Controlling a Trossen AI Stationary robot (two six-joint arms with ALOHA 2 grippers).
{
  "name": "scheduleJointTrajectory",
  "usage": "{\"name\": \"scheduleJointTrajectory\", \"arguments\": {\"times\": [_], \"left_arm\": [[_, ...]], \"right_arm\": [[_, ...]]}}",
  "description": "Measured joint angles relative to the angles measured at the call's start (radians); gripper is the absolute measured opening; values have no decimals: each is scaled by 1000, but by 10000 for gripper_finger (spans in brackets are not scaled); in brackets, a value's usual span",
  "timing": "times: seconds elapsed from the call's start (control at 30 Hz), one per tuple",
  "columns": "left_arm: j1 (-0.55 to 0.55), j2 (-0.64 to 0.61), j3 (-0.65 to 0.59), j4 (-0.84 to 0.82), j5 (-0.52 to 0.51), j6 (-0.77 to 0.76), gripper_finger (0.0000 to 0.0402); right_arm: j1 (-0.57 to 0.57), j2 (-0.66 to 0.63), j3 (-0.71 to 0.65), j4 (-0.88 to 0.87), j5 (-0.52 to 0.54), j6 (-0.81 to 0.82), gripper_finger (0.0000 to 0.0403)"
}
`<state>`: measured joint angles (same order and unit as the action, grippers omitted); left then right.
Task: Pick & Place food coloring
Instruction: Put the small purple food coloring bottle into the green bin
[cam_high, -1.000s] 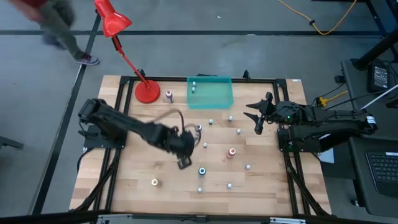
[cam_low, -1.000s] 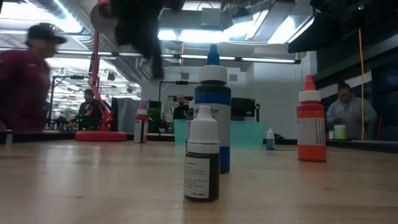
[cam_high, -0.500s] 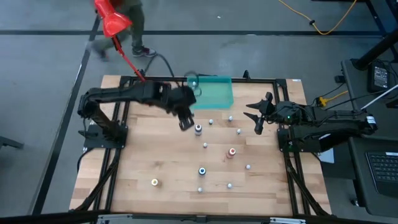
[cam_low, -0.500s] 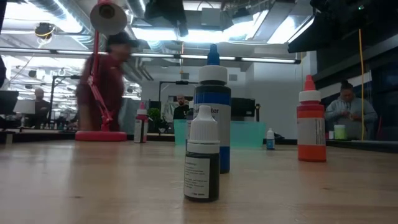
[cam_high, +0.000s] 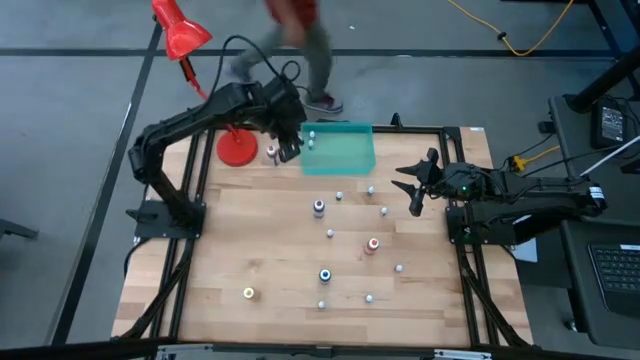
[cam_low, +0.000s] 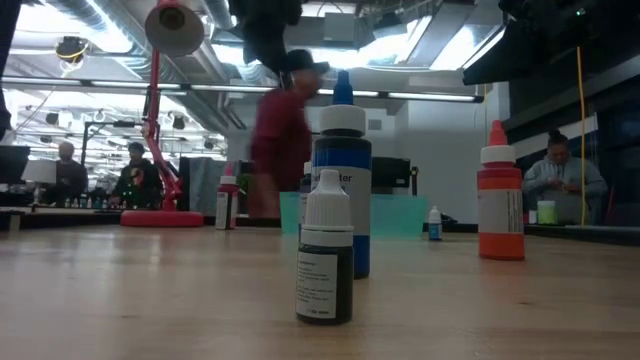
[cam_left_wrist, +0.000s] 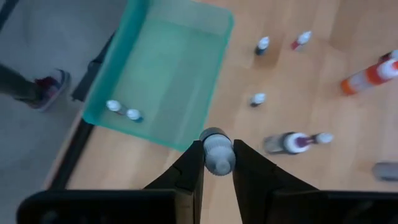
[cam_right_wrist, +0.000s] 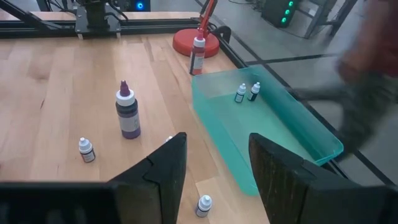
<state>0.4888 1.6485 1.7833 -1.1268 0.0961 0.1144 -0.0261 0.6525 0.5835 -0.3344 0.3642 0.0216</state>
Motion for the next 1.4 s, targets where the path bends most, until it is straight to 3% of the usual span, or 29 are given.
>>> {"name": "scheduleJointTrajectory", "arguments": {"times": [0.43, 0.87, 1.4], "left_arm": [[101, 191, 0, 41, 62, 196, 59], [99, 359, 0, 107, 109, 214, 59], [102, 476, 0, 179, 72, 213, 59]], "right_arm": [[0, 0, 0, 0, 0, 0, 175], [0, 0, 0, 0, 1, -3, 175], [0, 0, 0, 0, 1, -4, 175]]}}
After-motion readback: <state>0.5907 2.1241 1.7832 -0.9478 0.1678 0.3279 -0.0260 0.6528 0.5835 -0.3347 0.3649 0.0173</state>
